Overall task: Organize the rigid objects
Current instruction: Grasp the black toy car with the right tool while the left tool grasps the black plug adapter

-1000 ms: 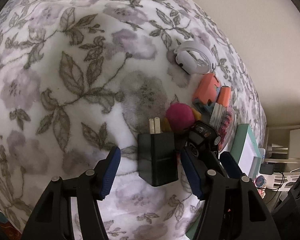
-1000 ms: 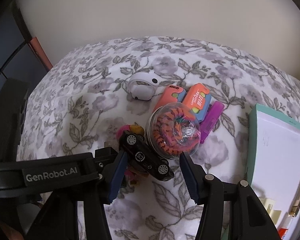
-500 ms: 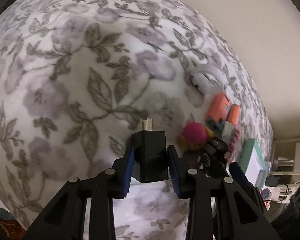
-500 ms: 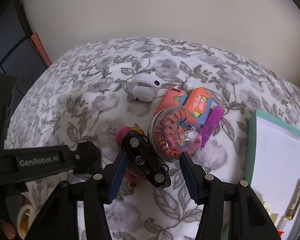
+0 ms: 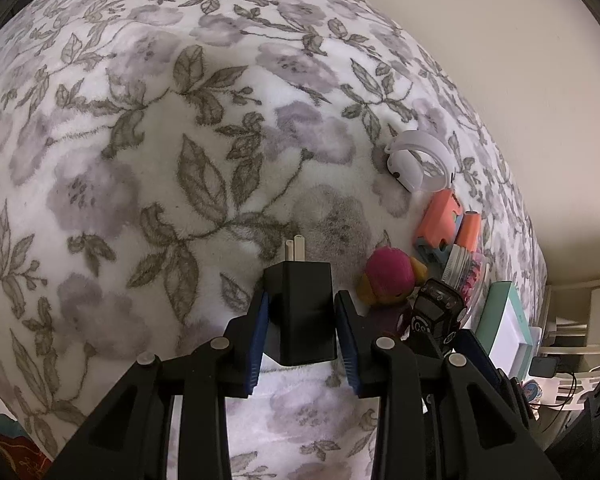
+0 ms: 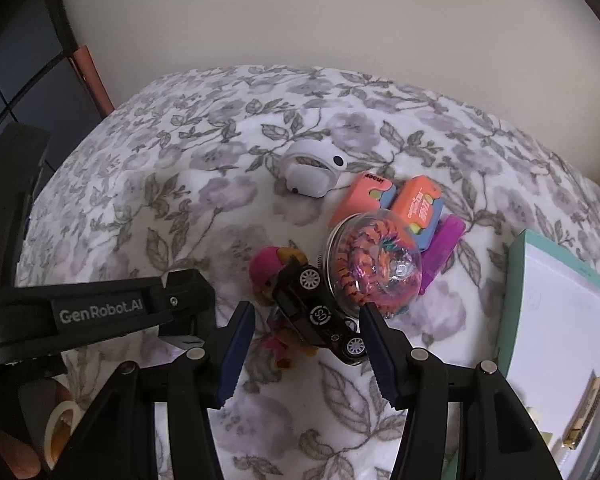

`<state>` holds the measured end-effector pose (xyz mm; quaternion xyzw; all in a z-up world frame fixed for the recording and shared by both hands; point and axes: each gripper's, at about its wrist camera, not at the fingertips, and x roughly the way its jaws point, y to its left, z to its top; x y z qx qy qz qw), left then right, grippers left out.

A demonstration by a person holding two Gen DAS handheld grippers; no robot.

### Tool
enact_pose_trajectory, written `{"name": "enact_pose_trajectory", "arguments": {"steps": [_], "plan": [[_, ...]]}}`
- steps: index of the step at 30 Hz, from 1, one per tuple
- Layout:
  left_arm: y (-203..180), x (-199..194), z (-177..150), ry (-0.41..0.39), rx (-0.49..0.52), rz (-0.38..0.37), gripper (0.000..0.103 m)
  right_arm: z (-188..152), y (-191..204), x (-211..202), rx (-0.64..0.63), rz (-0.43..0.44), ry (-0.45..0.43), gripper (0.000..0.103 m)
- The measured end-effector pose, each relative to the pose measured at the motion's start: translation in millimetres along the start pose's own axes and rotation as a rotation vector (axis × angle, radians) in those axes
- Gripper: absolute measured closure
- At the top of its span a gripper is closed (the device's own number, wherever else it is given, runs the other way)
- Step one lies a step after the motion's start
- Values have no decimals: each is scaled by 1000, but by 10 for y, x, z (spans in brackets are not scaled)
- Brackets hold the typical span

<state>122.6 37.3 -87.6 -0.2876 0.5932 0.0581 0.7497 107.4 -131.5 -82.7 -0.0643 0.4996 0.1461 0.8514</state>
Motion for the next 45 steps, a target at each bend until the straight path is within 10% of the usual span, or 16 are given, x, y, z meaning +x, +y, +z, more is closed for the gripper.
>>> {"name": "enact_pose_trajectory", "arguments": {"steps": [45], "plan": [[-29, 224, 8, 33, -2, 55, 67, -18, -271, 196, 151, 91, -12, 55]]}}
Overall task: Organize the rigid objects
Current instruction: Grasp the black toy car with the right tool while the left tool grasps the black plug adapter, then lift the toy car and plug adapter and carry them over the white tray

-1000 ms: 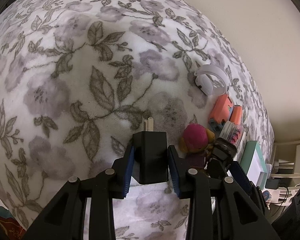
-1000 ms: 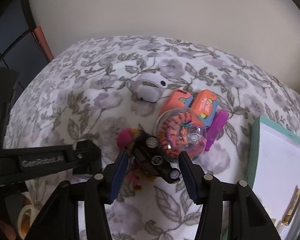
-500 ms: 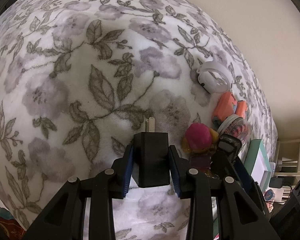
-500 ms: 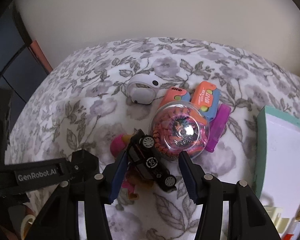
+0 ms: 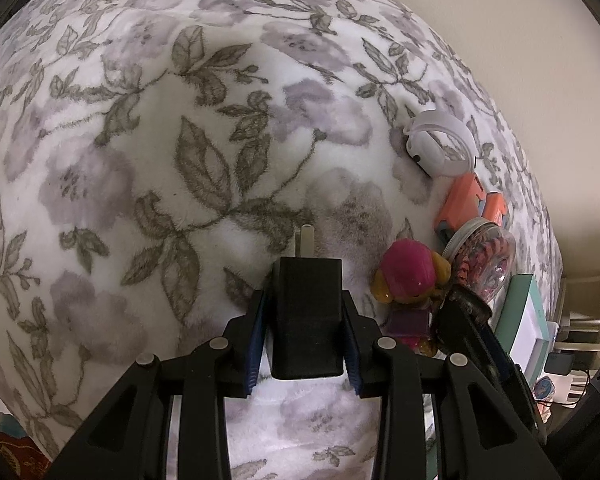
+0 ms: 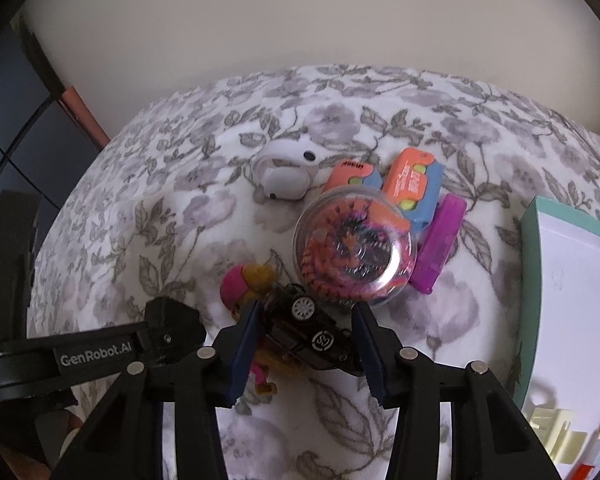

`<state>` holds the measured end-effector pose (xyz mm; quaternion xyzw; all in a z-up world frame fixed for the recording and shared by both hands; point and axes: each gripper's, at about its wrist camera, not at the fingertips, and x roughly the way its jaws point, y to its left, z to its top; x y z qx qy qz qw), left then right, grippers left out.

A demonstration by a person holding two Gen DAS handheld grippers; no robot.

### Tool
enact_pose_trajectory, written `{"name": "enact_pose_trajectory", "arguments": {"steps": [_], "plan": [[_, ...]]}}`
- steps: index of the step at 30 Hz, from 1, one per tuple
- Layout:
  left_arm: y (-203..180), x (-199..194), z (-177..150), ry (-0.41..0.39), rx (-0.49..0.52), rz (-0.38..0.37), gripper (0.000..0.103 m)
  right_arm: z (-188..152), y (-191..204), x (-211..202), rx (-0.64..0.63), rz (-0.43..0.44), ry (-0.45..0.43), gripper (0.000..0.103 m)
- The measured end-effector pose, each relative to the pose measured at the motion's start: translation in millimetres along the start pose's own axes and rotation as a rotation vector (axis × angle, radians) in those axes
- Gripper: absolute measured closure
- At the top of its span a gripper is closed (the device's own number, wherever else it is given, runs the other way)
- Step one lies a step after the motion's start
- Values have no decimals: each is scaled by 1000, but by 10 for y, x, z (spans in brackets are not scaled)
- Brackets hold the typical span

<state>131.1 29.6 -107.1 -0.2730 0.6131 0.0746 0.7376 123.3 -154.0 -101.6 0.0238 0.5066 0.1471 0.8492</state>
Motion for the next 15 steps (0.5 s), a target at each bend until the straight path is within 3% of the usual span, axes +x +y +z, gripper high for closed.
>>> {"name": "enact_pose_trajectory", "arguments": {"steps": [3, 15], "plan": [[-21, 12, 2, -2, 2, 5, 67, -33, 6, 54, -11, -13, 32, 56], [-1, 0, 0, -7, 8, -3, 68, -1, 5, -48, -13, -11, 13, 65]]}}
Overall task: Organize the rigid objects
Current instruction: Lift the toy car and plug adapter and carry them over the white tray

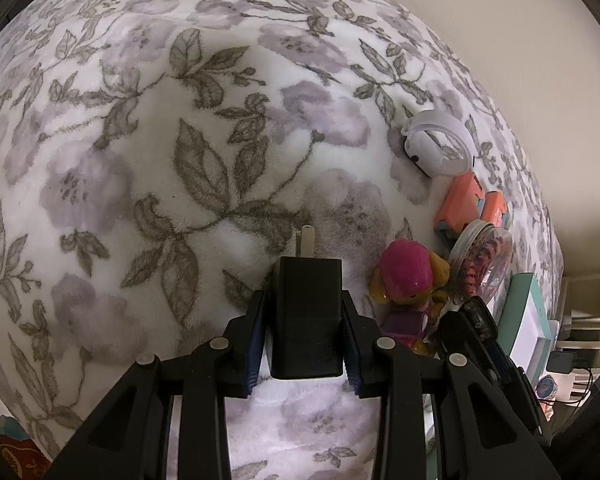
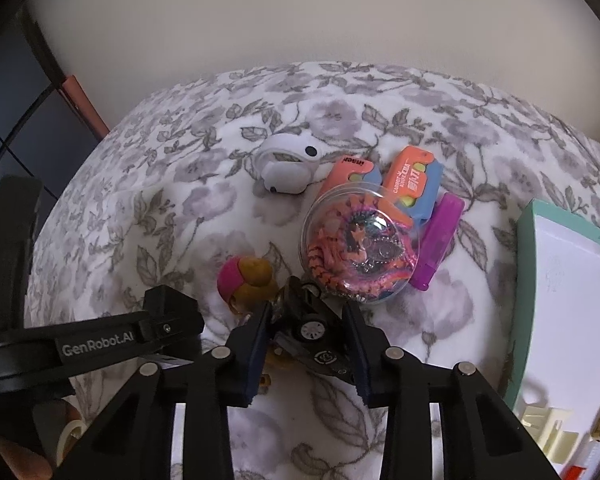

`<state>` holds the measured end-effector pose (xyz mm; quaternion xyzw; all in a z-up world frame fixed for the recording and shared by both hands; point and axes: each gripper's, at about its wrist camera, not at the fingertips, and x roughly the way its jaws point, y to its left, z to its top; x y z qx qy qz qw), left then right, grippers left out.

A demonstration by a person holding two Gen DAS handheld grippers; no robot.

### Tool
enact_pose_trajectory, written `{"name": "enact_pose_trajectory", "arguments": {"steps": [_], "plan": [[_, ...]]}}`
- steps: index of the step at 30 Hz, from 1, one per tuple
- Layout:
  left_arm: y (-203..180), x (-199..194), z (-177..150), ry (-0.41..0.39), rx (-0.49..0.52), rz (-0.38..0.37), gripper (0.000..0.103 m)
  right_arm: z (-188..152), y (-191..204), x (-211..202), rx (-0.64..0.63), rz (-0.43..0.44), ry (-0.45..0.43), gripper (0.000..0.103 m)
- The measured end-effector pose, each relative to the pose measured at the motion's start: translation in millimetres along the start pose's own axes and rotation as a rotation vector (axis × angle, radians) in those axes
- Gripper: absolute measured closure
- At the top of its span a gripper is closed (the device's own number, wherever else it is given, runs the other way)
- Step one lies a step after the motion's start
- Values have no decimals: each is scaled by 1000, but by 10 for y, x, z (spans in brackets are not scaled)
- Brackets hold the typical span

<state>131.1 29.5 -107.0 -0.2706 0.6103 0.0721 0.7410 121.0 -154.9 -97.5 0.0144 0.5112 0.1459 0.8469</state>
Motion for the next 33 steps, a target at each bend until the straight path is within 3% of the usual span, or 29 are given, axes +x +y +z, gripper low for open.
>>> {"name": "enact_pose_trajectory", "arguments": {"steps": [7, 18, 23, 33], "plan": [[42, -109, 2, -18, -10, -28, 72, 46, -92, -119, 44, 25, -22, 65], [-138, -630, 16, -128, 56, -121, 72, 290, -210, -802, 105, 49, -198, 65], [-447, -906, -36, -201, 131, -147, 72, 376, -347, -1253, 139, 21, -287, 65], [-1375, -976, -238, -200, 323, -190, 72, 312, -972, -1867, 285, -148, -364, 65]]}}
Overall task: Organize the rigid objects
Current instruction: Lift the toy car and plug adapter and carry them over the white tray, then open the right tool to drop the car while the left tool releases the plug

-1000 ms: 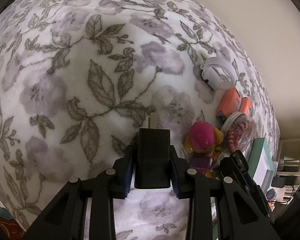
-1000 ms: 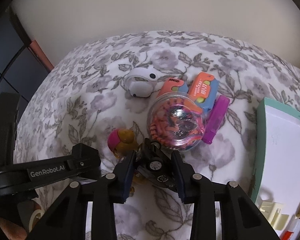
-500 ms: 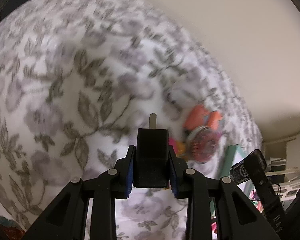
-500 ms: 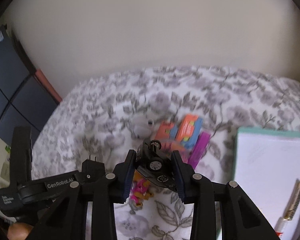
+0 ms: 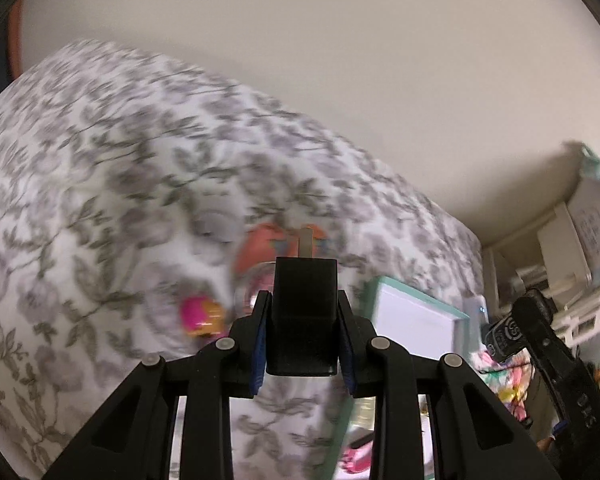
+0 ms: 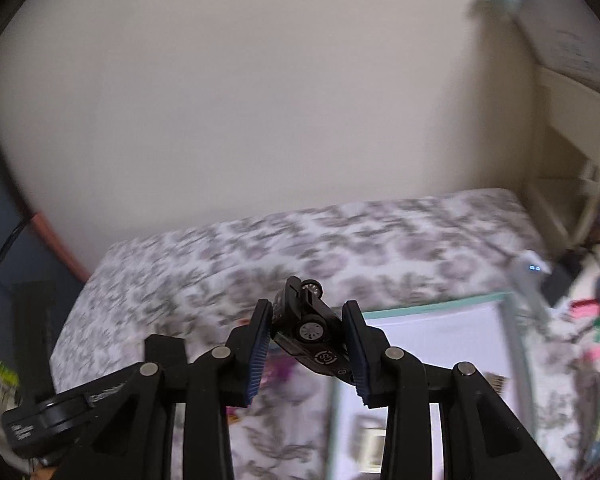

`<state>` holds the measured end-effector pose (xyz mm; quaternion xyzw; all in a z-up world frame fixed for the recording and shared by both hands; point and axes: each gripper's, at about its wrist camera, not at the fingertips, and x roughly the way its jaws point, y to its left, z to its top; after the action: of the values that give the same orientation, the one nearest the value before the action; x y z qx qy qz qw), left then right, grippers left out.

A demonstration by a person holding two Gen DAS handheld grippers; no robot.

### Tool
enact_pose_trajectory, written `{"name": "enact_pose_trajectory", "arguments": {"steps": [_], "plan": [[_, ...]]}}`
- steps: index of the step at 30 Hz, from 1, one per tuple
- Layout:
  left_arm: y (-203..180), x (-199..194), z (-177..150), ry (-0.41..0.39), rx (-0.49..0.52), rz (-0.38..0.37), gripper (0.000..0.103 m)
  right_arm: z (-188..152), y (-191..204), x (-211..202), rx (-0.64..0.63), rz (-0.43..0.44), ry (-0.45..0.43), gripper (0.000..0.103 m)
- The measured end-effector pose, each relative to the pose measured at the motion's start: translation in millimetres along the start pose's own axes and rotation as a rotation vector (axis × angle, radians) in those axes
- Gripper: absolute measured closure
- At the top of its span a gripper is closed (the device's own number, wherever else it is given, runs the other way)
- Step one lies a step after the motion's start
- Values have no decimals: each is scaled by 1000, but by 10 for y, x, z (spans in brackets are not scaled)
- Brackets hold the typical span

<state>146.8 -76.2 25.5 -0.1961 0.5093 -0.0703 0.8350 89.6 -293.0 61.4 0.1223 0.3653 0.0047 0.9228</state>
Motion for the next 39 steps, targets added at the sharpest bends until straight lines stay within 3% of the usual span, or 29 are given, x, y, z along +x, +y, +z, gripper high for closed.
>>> {"name": "enact_pose_trajectory", "arguments": {"steps": [8, 14, 25, 39], "plan": [[-767, 354, -182, 50, 192, -43, 72, 70, -614, -143, 110, -147, -18, 65], [-1030, 760, -405, 120, 271, -39, 72, 43, -849, -43, 116, -217, 19, 65], [-1075, 1217, -651, 187, 324, -14, 72, -370, -1095, 748, 107, -273, 262, 64], [-1058, 1371, -736, 245, 334, 8, 72, -602, -1216, 1013, 120, -307, 366, 64]]}}
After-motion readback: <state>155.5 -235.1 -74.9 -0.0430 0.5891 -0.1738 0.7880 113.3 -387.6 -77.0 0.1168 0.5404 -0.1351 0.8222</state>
